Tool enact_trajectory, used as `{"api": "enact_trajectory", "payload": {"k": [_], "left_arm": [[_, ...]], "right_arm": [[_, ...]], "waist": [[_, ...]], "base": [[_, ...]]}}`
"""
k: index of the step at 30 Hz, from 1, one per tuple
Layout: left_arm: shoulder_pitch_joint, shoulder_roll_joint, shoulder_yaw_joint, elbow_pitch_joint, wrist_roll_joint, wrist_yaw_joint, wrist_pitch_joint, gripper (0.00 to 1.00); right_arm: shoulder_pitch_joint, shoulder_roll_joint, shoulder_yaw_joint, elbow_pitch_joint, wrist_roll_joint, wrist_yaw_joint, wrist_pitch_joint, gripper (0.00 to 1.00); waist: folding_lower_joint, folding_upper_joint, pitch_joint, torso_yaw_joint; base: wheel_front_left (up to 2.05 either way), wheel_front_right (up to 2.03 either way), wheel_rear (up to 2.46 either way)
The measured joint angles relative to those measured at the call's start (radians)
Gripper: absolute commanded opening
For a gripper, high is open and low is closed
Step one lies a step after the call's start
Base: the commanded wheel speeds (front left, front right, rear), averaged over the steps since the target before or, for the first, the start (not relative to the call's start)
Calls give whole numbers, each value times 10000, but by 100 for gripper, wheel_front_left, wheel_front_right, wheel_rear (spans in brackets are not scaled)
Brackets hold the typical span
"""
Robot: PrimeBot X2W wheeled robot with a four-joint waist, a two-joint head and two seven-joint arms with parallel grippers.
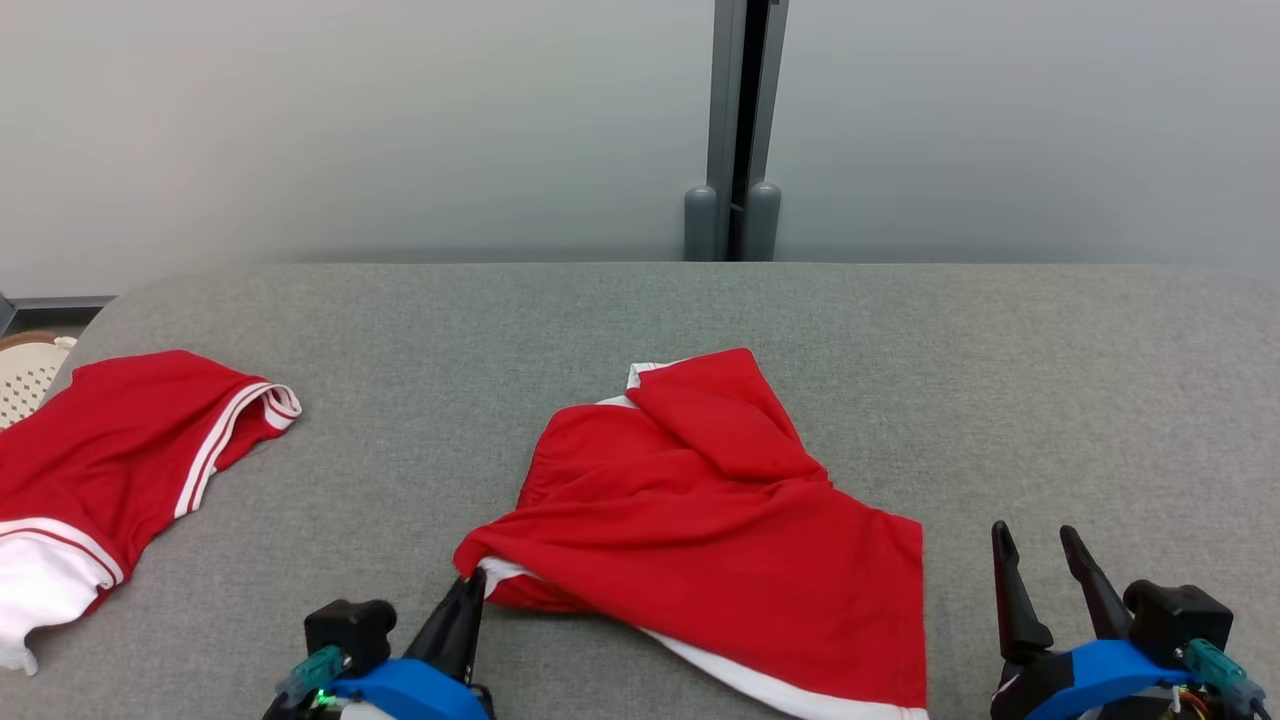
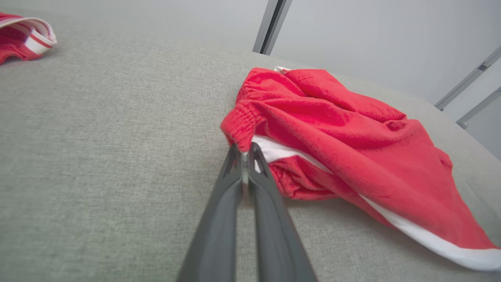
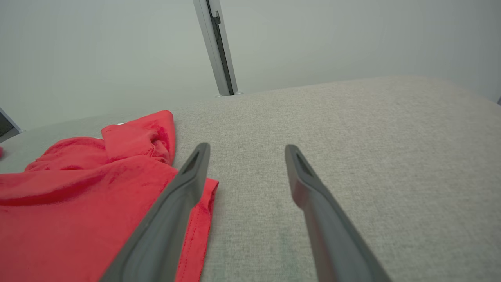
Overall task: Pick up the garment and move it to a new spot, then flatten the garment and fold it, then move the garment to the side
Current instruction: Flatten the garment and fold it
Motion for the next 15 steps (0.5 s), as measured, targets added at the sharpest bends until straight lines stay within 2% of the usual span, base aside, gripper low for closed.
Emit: {"api": "enact_trajectory", "payload": {"k": [3, 9, 15], "left_arm": [[272, 19, 558, 113, 495, 219, 0, 100], [1004, -75, 2006, -384, 1739, 1118, 0, 100], [1745, -499, 2761, -1214, 3260, 1252, -2, 100]], "right_arm": [[111, 0, 98, -61, 12, 0, 0, 100], [390, -2, 238, -286, -23, 0, 0, 100], [671, 0, 529, -299, -268, 0, 0, 100]], "waist": [[0, 0, -91, -27], [0, 0, -255, -84], [0, 0, -404, -138]], "base": [[0, 0, 0], [0, 0, 0], [0, 0, 0]]}}
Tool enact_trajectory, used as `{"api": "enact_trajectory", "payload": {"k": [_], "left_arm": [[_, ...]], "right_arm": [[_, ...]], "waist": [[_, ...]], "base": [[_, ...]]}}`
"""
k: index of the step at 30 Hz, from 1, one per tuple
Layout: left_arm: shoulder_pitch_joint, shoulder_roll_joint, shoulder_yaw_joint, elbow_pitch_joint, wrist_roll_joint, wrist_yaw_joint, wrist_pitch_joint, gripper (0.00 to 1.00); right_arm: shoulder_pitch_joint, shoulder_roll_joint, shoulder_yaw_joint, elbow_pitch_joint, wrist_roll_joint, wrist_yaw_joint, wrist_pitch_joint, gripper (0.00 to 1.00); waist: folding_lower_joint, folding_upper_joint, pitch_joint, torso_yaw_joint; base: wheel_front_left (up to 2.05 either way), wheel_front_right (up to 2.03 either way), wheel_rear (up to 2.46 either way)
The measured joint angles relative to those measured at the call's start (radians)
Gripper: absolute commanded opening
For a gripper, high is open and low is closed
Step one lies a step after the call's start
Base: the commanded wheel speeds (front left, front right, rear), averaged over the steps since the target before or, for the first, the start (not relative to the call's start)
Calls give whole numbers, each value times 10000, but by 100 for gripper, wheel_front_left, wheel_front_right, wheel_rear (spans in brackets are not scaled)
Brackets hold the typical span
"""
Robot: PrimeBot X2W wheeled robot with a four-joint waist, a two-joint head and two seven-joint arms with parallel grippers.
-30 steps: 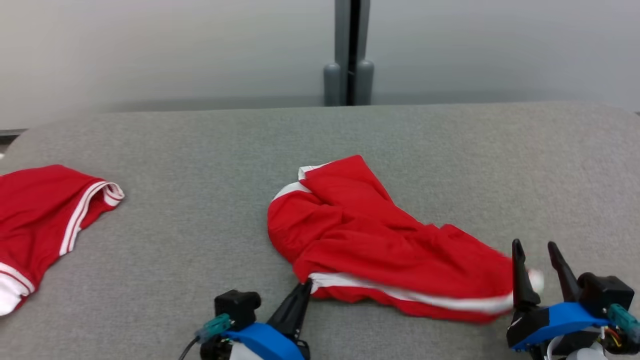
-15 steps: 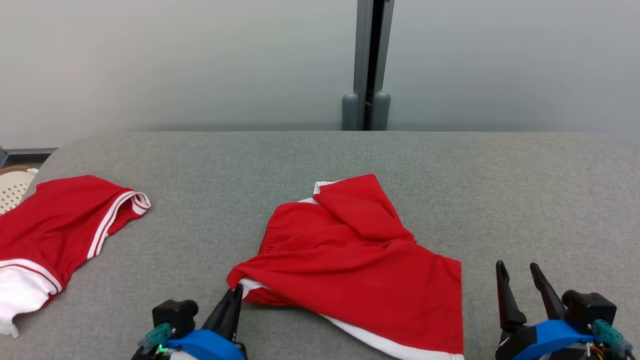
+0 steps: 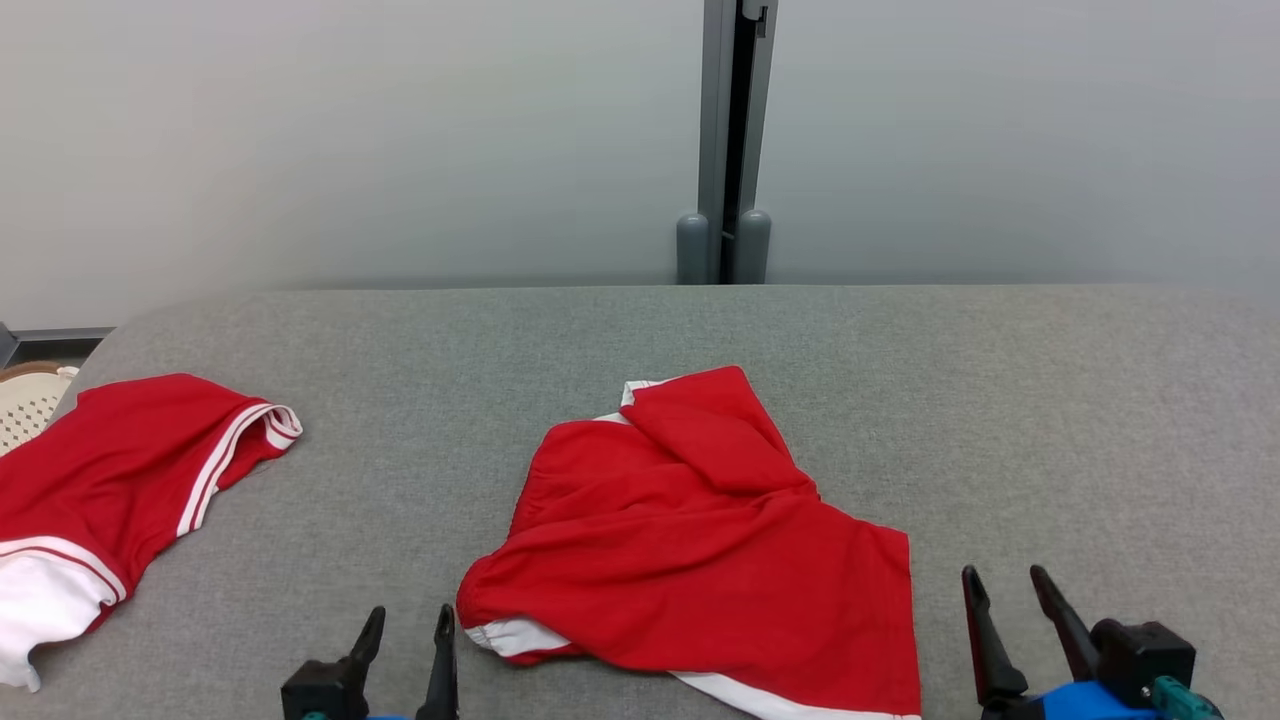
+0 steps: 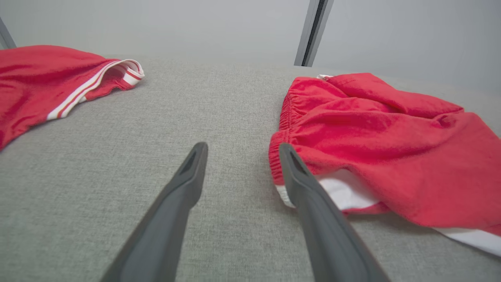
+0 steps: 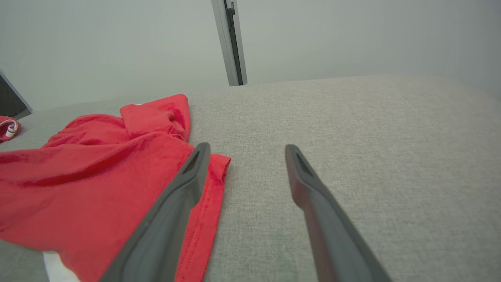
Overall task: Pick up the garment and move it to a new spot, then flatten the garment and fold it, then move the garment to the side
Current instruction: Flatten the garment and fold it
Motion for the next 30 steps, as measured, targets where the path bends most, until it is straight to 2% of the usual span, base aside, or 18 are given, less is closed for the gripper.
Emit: {"api": "enact_trajectory", "payload": {"k": [4, 9, 13, 19, 30], "left_arm": [[340, -324, 357, -259, 663, -54, 2, 100], [449, -554, 715, -341, 1099, -345, 2, 100], [465, -702, 928, -245, 1352, -554, 2, 100], [546, -802, 1141, -186, 1494, -752, 2, 100], [564, -842, 1290, -86, 1651, -936, 2, 100]], "right_arm": [[97, 0, 190, 146, -50, 0, 0, 100], [101, -2, 529, 320, -115, 0, 0, 100], [251, 23, 1407, 1294, -151, 2, 0, 100], [264, 6, 1908, 2176, -88, 0, 0, 100], [684, 4, 2188, 2228, 90, 0, -75, 100]], "waist": [[0, 0, -38, -21], [0, 0, -16, 11], [0, 0, 25, 93], [0, 0, 146, 223], [0, 0, 173, 370]], "base": [[0, 0, 0], [0, 0, 0], [0, 0, 0], [0, 0, 0], [0, 0, 0]]}}
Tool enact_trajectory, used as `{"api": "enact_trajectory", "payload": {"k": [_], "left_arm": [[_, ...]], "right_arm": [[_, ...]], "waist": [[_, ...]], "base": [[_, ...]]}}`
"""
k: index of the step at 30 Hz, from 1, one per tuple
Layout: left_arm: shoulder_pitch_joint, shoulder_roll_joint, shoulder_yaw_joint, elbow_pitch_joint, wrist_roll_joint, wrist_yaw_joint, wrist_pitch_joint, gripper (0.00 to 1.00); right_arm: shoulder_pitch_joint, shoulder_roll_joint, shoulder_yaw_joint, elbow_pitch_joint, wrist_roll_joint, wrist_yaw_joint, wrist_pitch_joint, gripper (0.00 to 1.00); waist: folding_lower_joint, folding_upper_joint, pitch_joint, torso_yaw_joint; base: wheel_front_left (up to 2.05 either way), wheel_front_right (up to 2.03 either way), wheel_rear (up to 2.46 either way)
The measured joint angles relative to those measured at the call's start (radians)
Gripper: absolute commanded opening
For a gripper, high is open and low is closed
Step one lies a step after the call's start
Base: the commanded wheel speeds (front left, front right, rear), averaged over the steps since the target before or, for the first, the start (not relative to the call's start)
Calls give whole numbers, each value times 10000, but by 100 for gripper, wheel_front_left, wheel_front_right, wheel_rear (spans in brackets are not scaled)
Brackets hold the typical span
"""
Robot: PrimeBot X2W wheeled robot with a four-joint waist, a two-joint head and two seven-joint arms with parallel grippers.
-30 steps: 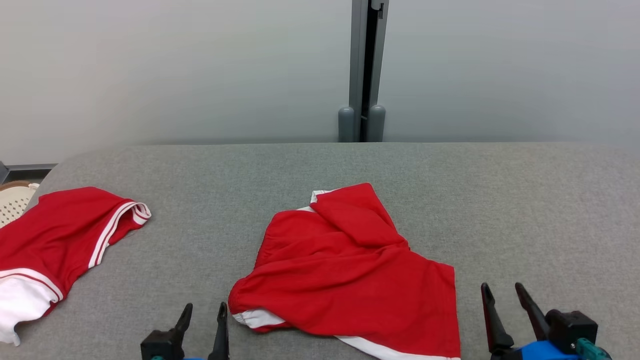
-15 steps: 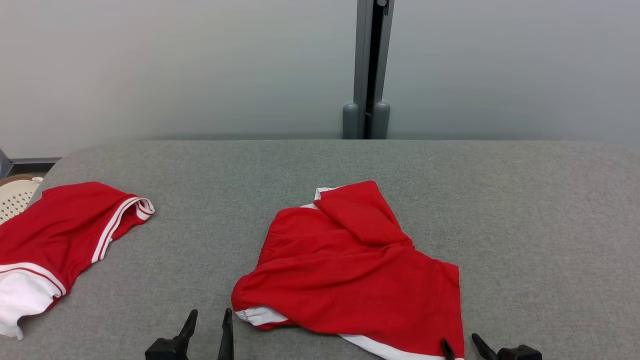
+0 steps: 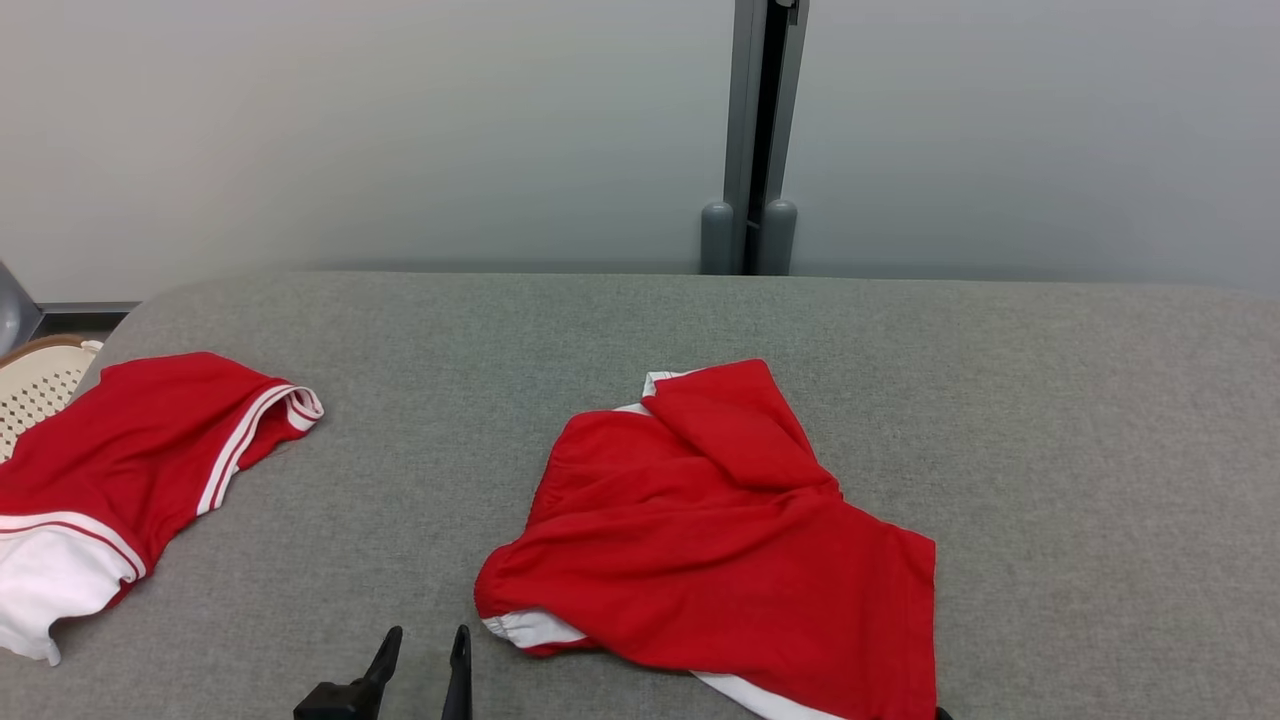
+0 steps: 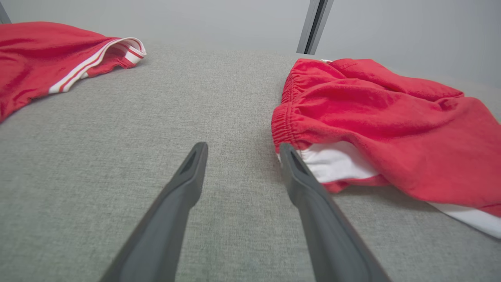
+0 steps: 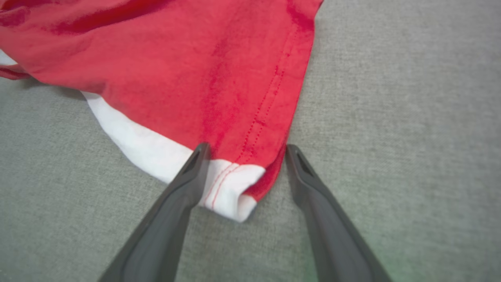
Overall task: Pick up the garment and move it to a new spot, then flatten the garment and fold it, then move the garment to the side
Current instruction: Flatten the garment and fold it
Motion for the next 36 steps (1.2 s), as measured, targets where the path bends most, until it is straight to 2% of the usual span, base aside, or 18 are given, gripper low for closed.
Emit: {"api": "enact_trajectory", "payload": {"k": [7, 11, 12, 13, 14, 21, 27, 36], "left_arm": [[25, -6, -228, -33, -98, -54, 0, 100], [39, -8, -284, -13, -113, -56, 0, 100], [40, -8, -288, -10, -123, -56, 0, 100], [41, -8, -297, 0, -146, -58, 0, 100], [41, -8, -303, 8, -161, -61, 0, 100], [46, -8, -654, 309, -497, -174, 0, 100], [51, -13, -1325, 591, -1081, -270, 0, 100], [-167, 157, -2938, 539, -2382, -316, 0, 100]], "right_arm": [[306, 17, -278, -151, 142, 12, -2, 100], [313, 0, -77, 94, 201, 8, -61, 100], [274, -4, 2, 176, 309, 2, -90, 57], [222, -6, 54, 240, 418, 2, -92, 22], [192, -25, 94, 272, 550, 2, -90, 0], [27, 63, -800, 21, 589, 13, 54, 0], [-378, 13, -1695, -353, 393, 2, 61, 0], [-785, 8, -2397, -437, -12, 2, 61, 0]], "waist": [[1, 0, -39, -24], [1, 0, -65, -55], [1, 0, -69, -64], [1, 0, -70, -71], [1, 0, -69, -73], [1, 0, -25, -73], [1, 0, 51, -41], [1, 0, 255, -52]], "base": [[0, 0, 0], [0, 0, 0], [0, 0, 0], [0, 0, 0], [0, 0, 0], [0, 0, 0], [0, 0, 0], [0, 0, 0]]}}
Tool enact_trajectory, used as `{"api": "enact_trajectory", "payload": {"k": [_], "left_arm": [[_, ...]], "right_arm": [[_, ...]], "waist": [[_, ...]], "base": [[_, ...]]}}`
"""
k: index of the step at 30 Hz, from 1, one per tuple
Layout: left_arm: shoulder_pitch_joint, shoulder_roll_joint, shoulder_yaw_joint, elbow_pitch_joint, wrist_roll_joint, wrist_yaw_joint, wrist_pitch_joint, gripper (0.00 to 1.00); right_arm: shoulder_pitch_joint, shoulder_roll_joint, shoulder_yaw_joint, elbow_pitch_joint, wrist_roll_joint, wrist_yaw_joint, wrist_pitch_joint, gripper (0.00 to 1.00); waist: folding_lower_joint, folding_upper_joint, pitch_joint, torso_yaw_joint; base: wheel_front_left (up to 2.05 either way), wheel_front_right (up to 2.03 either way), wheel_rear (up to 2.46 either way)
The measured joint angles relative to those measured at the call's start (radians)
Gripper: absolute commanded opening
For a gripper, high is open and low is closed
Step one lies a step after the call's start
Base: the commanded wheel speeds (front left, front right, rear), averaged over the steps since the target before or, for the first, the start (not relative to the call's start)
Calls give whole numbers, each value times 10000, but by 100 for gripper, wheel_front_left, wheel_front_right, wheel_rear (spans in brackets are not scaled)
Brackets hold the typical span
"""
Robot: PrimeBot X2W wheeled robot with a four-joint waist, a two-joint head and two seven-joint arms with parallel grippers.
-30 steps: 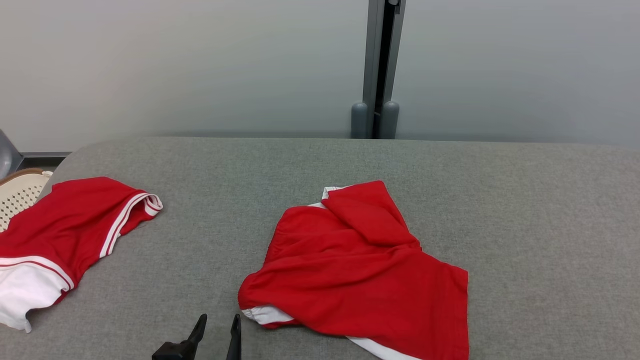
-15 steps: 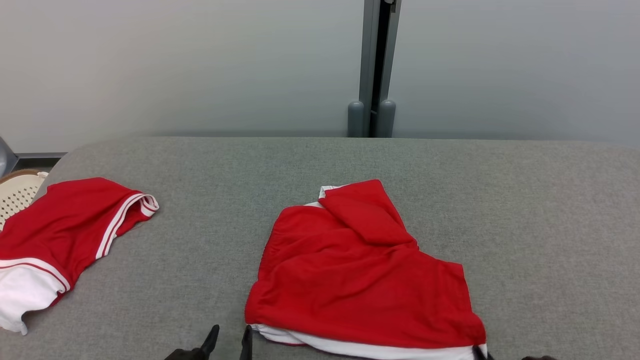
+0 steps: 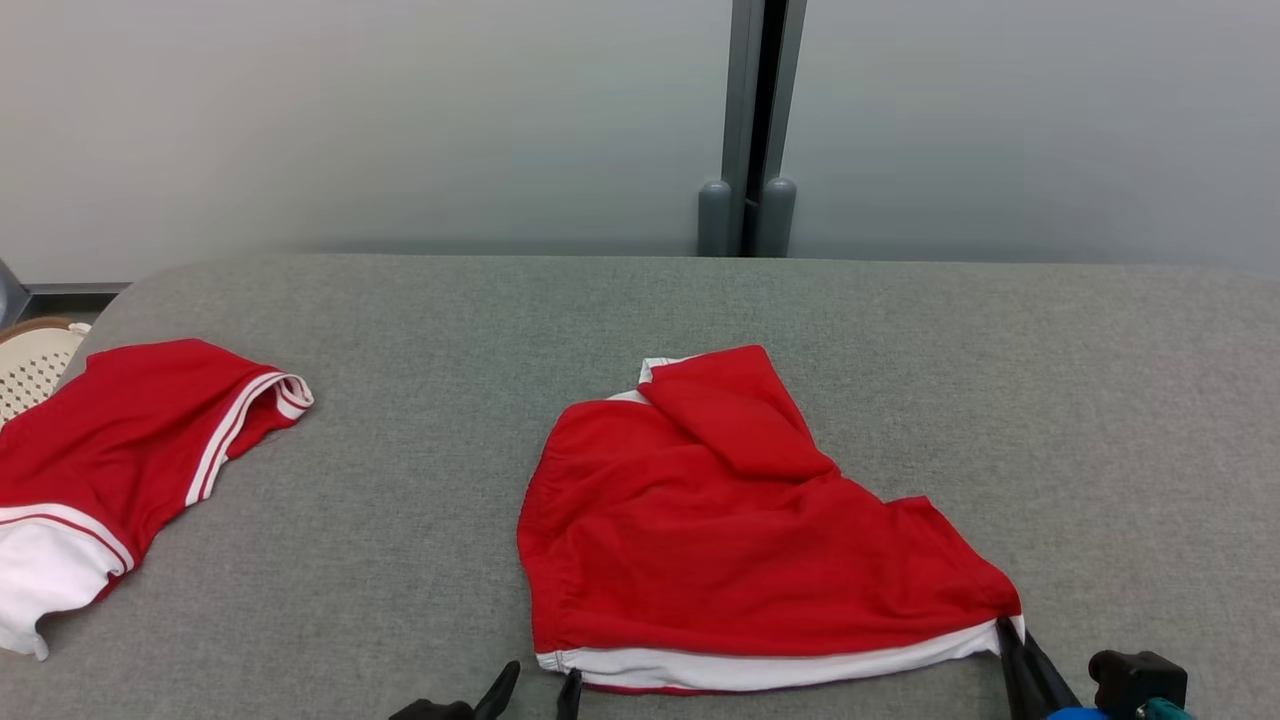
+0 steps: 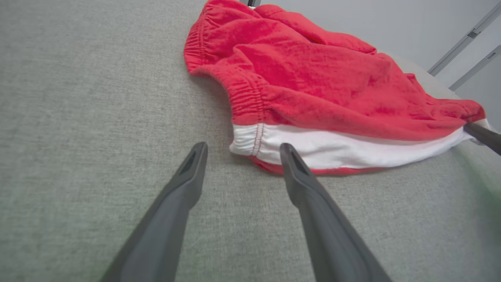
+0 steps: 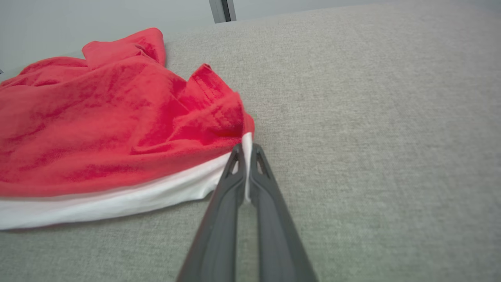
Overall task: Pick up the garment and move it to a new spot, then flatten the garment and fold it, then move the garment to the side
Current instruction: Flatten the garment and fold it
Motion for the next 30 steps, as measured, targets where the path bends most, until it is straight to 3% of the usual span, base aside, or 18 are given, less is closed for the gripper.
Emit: {"api": "enact_trajectory", "payload": {"k": [11, 12, 14, 22, 30], "left_arm": [[-529, 560, -920, -117, -888, 0, 0, 100], [-578, 594, -976, -155, -951, 0, 0, 80], [-656, 669, -1147, -201, -1035, 0, 0, 0], [-755, 1001, -1618, -364, -1390, -2, 0, 0], [-1471, 1616, -2182, -1666, -1720, -2, 0, 0]], "right_arm": [[-272, 0, 107, 61, -15, 0, 0, 0], [-289, 0, 117, 56, -4, 0, 0, 0], [-307, 0, 109, 42, -4, 0, 0, 0], [-417, 2, -48, -222, 186, 0, 0, 0], [-821, 2, -98, -1471, 949, 0, 2, 0]], "waist": [[0, 0, 345, -168], [0, 0, 378, -183], [1, 0, 430, -193], [0, 0, 206, -84], [-1, 0, -188, 113]], "base": [[0, 0, 0], [0, 0, 0], [0, 0, 0], [0, 0, 0], [0, 0, 0]]}}
